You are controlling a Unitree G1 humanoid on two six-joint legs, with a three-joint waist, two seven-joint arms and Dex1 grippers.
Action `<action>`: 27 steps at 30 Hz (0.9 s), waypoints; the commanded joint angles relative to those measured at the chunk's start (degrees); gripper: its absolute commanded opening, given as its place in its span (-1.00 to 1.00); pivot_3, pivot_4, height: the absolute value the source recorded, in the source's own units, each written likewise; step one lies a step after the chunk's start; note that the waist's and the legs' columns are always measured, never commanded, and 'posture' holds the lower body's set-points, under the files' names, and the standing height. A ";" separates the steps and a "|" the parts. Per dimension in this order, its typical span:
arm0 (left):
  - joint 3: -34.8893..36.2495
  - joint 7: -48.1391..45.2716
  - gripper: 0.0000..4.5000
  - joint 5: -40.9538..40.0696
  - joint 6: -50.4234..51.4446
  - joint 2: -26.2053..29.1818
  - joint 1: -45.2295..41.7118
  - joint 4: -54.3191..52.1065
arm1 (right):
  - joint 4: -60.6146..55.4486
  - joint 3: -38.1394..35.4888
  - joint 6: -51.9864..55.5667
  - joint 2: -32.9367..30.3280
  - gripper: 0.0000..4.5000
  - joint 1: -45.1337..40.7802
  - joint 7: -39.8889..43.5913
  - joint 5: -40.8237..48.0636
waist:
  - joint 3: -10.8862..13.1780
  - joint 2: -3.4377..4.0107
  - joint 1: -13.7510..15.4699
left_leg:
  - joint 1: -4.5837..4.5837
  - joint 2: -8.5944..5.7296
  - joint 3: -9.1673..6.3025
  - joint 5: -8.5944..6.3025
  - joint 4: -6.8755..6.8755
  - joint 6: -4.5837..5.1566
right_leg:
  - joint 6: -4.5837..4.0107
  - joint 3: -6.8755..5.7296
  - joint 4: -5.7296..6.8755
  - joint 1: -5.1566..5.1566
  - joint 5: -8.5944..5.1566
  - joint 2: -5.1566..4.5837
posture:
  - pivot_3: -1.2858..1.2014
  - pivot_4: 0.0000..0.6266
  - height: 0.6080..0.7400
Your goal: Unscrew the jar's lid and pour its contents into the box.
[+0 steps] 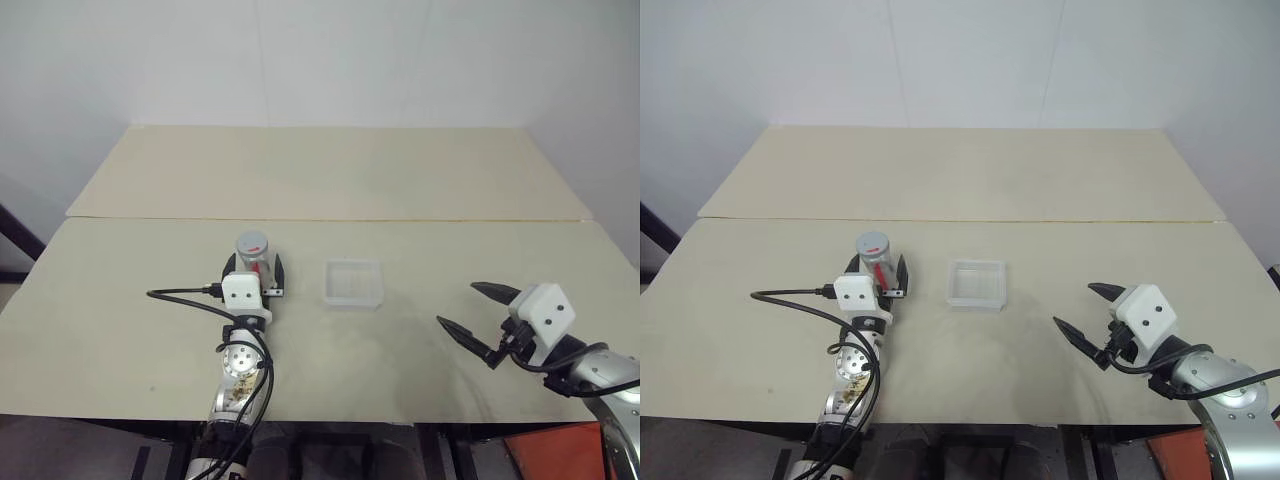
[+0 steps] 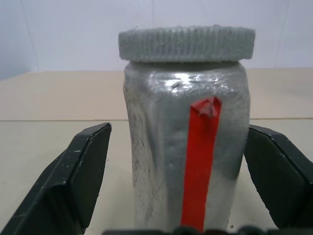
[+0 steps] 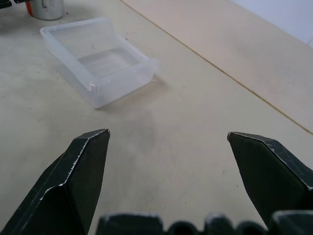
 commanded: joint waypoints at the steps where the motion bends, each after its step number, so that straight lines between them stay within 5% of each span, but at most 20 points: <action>1: -0.47 0.26 0.90 0.62 -1.13 -0.06 -0.12 -0.44 | -2.19 -0.59 -0.96 0.08 1.00 -0.01 -0.21 0.18 | 0.00 0.00 0.01 | 0.00 0.00 0.00 0.00 0.00 0.00 | 0.00 0.00 0.00 0.00 0.00 0.00 | 0.03 -0.52 1.00; 8: -0.31 1.23 0.04 1.23 0.29 0.12 0.51 -0.79 | -2.23 -0.39 -1.46 0.56 1.00 0.88 -0.36 -0.52 | 0.00 0.00 0.02 | 0.01 0.00 0.00 0.00 0.00 -0.01 | 0.00 -0.01 0.00 0.01 0.00 0.00 | 0.03 -0.52 1.00; 12: -0.11 -1.05 -0.13 -0.91 1.19 0.86 0.80 -1.84 | -2.39 0.02 -1.52 0.98 1.00 0.85 -0.85 -1.01 | -0.01 0.02 -0.17 | 0.06 0.01 0.02 0.00 0.00 -0.01 | 0.00 0.02 0.03 0.02 0.00 0.00 | 0.03 -0.52 1.00; 20: -1.00 -23.19 -0.13 -18.34 10.02 7.90 -0.84 -12.00 | -6.39 0.66 3.76 1.84 1.00 -3.85 -4.44 1.68 | -0.01 0.02 -0.69 | -0.02 0.01 0.01 0.07 0.02 -0.13 | 0.00 0.02 0.09 -0.09 0.00 0.00 | 0.03 -0.52 1.00; 24: -0.69 -33.99 -0.13 -30.60 25.49 13.94 -2.37 -18.78 | -11.81 4.06 12.38 5.67 1.00 -11.27 -11.13 6.70 | -0.01 0.02 -1.14 | -0.04 0.02 -0.04 0.30 0.04 -0.51 | 0.00 0.00 0.10 -0.07 0.00 0.02 | 0.03 -0.52 1.00; 27: -3.04 -41.51 -0.13 -32.22 31.54 19.61 -3.52 -21.16 | -15.42 6.67 17.36 9.34 1.00 -16.13 -14.95 12.16 | 0.00 0.03 -1.48 | -0.06 0.03 -0.08 0.35 0.03 -0.60 | -0.01 -0.01 0.12 -0.09 -0.01 0.09 | 0.03 -0.52 1.00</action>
